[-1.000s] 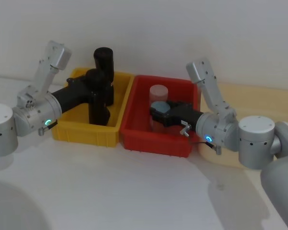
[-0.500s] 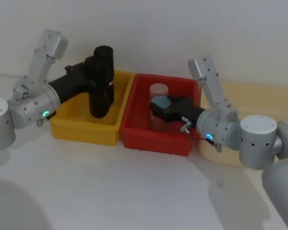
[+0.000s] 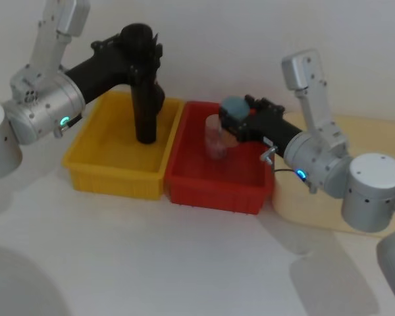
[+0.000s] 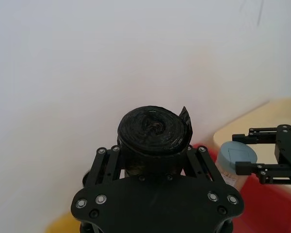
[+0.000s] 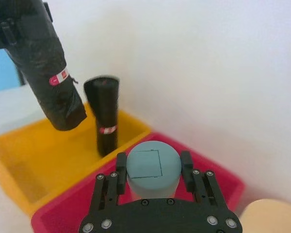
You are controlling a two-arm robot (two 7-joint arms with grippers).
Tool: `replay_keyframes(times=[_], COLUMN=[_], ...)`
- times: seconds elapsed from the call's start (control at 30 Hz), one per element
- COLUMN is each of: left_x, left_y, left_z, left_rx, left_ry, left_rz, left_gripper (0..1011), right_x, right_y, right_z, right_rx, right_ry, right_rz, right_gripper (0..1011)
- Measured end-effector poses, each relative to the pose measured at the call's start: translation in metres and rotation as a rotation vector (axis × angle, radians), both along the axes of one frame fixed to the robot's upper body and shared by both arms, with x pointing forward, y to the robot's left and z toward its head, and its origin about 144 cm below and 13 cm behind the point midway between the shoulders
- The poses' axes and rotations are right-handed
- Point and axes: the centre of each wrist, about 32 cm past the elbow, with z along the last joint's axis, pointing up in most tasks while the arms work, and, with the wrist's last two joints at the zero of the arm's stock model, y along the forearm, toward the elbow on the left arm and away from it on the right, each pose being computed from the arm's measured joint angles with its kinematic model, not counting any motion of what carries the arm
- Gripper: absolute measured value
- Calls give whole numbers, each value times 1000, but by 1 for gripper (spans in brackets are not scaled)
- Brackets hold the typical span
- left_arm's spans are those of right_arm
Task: Pick up the garbage bag with the one hand and transfer it to the other hand.
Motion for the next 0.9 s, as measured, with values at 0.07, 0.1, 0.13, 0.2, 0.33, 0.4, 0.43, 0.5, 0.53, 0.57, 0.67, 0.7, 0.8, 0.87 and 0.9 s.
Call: replay_keyframes(times=[0.07, 0.1, 0.13, 0.2, 0.33, 0.4, 0.43, 0.5, 0.53, 0.57, 0.67, 0.7, 0.8, 0.87, 0.9], left_x=[1, 2, 3, 6, 14, 20, 22, 28, 30, 36, 45, 46, 54, 59, 61], left_y=[-4, -6, -8, -13, -25, -34, -37, -45, -48, -55, -68, -71, -83, -91, -94], left_z=[8, 10, 12, 18, 25, 28, 29, 31, 32, 33, 34, 34, 36, 37, 37], left_rx=[0, 0, 1, 2, 3, 4, 4, 4, 5, 6, 6, 7, 7, 6, 5], left_ry=[-19, -24, -29, -41, -47, -46, -44, -40, -36, -31, -20, -17, -7, 1, 3], left_rz=[-17, -24, -32, -56, -99, -128, -137, -162, -173, -193, -228, -239, -274, -302, -315], left_gripper=[503, 503, 503, 504, 503, 503, 503, 503, 503, 503, 503, 503, 503, 503, 503], right_x=[-5, -5, -8, -14, -24, -30, -32, -39, -41, -44, -54, -59, -69, -74, -76], right_y=[-4, -4, -7, -12, -20, -26, -28, -35, -38, -40, -50, -55, -69, -75, -78], right_z=[6, 6, 9, 13, 20, 23, 25, 27, 27, 29, 30, 31, 31, 31, 30], right_rx=[13, 13, 22, 33, 54, 65, 71, 82, 86, 91, 108, 117, 137, 149, 153], right_ry=[-33, -33, -55, -84, -133, -160, -171, -197, -203, -214, -245, -258, -282, -291, -293], right_rz=[-18, -18, -35, -61, -104, -134, -144, -178, -190, -199, -246, -269, -320, -341, -352], right_gripper=[645, 645, 645, 645, 645, 645, 645, 645, 645, 645, 645, 645, 645, 645, 645])
